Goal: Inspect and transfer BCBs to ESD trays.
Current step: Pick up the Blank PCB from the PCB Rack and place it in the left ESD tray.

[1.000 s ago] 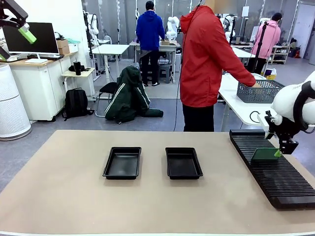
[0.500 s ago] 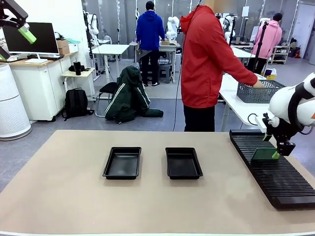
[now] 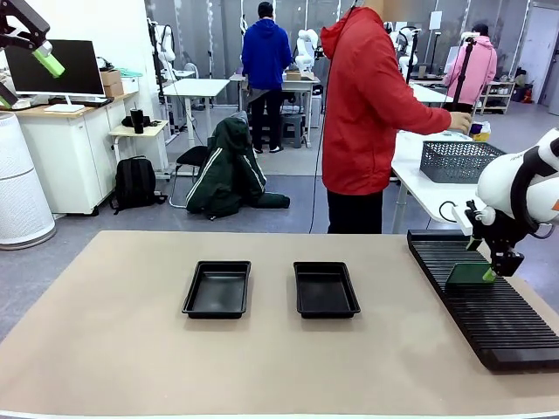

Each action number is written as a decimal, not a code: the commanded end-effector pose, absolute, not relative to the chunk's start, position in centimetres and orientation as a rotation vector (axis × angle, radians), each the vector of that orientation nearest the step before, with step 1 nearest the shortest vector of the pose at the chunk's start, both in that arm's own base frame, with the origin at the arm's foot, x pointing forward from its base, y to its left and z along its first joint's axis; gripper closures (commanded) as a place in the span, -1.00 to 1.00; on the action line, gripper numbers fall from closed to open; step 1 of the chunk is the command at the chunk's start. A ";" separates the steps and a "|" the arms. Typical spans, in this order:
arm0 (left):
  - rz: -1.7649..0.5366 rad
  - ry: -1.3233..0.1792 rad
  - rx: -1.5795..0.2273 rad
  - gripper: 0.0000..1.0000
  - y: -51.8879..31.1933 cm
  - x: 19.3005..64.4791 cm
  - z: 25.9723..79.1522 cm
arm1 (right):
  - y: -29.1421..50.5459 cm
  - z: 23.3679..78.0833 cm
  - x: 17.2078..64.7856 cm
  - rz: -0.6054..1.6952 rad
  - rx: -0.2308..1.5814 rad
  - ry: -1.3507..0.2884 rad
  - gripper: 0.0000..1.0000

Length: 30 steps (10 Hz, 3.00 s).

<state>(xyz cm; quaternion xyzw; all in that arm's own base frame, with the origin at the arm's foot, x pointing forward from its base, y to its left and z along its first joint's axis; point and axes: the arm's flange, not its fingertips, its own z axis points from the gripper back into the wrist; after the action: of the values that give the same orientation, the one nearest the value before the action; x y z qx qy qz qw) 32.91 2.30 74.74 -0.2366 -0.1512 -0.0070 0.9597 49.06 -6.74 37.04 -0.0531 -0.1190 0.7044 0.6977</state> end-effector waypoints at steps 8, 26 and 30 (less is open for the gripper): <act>-0.013 -0.306 -0.480 -1.00 2.3 32.8 74.5 | -6.9 36.5 49.5 1.586 -0.139 -0.218 -0.45; -0.013 -0.306 -0.480 -1.00 2.3 32.8 74.5 | -7.1 36.4 49.5 1.592 -0.127 -0.230 1.00; -0.013 -0.306 -0.480 -1.00 2.3 32.8 74.5 | -7.1 36.4 49.5 1.592 -0.127 -0.230 1.00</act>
<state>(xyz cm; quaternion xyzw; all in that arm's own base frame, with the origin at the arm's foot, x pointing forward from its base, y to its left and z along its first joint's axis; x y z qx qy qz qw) 32.91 2.30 74.74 -0.2366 -0.1512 -0.0070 0.9597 49.46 -7.11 36.41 -0.0571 -0.1027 0.7120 0.6922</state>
